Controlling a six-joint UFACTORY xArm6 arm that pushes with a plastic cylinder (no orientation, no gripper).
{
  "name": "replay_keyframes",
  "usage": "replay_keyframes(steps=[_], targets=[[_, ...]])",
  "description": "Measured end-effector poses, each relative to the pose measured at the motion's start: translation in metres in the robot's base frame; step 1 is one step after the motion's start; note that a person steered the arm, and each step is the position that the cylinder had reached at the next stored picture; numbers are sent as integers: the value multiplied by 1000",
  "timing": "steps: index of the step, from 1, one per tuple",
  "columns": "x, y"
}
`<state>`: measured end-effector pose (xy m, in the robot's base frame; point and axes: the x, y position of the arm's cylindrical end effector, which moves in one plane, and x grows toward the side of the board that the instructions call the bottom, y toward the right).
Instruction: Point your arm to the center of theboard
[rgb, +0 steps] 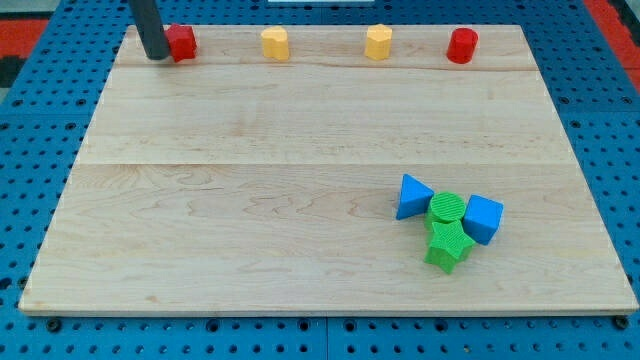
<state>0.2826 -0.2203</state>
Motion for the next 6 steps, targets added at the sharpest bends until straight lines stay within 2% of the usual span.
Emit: replay_keyframes(steps=[1,4,5,6], targets=[[69,22],[82,35],[119,91],[121,174]])
